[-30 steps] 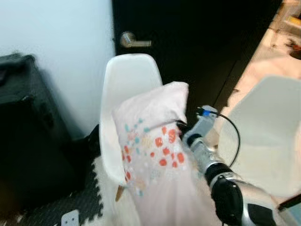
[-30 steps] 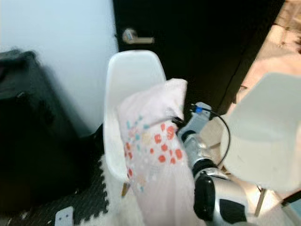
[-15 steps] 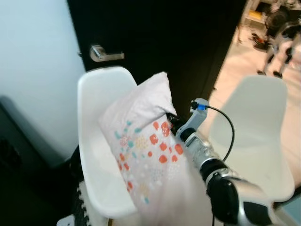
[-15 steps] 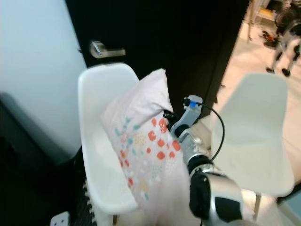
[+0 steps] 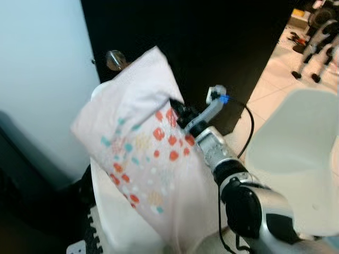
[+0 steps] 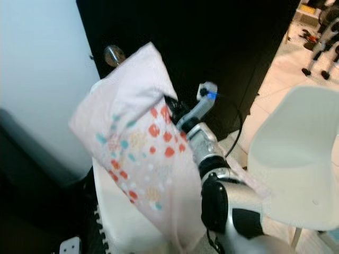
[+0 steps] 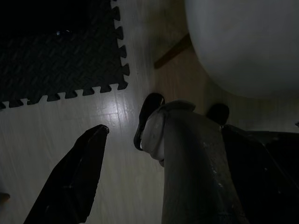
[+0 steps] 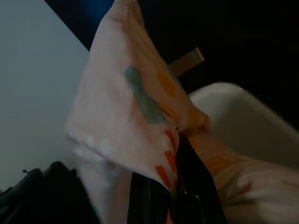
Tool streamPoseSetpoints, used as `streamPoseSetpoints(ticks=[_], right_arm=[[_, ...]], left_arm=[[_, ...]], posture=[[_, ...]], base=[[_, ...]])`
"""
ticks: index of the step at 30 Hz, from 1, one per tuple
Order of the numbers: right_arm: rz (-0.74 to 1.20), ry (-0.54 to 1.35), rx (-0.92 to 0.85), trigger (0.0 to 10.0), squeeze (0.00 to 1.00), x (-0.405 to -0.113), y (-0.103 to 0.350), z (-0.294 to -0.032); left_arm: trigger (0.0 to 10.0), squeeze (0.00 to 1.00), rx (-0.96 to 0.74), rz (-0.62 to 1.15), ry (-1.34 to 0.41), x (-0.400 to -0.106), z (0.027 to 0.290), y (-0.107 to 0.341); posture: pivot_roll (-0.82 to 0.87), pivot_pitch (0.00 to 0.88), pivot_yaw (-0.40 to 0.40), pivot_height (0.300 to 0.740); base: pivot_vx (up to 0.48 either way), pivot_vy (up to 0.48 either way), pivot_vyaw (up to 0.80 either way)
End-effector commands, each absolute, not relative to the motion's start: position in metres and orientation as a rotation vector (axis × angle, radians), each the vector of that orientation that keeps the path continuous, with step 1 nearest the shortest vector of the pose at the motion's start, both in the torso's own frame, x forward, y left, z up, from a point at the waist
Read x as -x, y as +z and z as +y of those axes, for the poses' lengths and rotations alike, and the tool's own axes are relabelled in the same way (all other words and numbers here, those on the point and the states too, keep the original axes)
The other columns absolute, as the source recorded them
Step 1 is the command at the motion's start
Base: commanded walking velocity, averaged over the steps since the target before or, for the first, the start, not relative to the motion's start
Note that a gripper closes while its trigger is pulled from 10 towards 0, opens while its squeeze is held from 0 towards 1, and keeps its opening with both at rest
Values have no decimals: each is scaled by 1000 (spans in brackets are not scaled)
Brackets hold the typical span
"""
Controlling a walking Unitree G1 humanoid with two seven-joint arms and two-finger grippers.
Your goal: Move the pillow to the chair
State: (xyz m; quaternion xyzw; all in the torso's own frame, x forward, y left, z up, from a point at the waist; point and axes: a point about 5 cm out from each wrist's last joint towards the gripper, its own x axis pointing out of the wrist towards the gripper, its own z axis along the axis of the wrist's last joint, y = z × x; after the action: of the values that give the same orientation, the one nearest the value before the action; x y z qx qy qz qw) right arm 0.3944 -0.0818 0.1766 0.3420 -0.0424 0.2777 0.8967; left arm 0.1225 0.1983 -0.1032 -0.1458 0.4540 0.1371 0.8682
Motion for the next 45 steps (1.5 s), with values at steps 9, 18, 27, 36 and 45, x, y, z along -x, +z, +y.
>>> streamPoseSetpoints(ticks=[9, 18, 27, 36, 45], right_arm=[[-180, 618, -1074, 10000, 0, -401, 200, -92], [-309, 778, -1113, 10000, 0, -404, 246, -79], [-179, 559, -954, 10000, 0, -411, 227, -90], [268, 291, -258, 10000, 0, -381, 111, -101], [332, 319, -141, 10000, 0, -370, 90, -92]], left_arm=[[10000, 0, 308, 1003, 293, -110, 195, -108], [10000, 0, 307, 1013, 285, -105, 195, -109], [10000, 0, 313, 1015, 306, -100, 196, -110], [10000, 0, 320, 1037, 308, -88, 194, -113], [10000, 0, 314, 1043, 308, -84, 195, -113]], posture=[[47, 13, -70, 740], [66, 30, -62, 740], [75, 44, -68, 740], [68, 87, -64, 740], [67, 98, -60, 740]], base=[[0, 0, 0], [0, 0, 0], [0, 0, 0], [0, 0, 0], [0, 0, 0]])
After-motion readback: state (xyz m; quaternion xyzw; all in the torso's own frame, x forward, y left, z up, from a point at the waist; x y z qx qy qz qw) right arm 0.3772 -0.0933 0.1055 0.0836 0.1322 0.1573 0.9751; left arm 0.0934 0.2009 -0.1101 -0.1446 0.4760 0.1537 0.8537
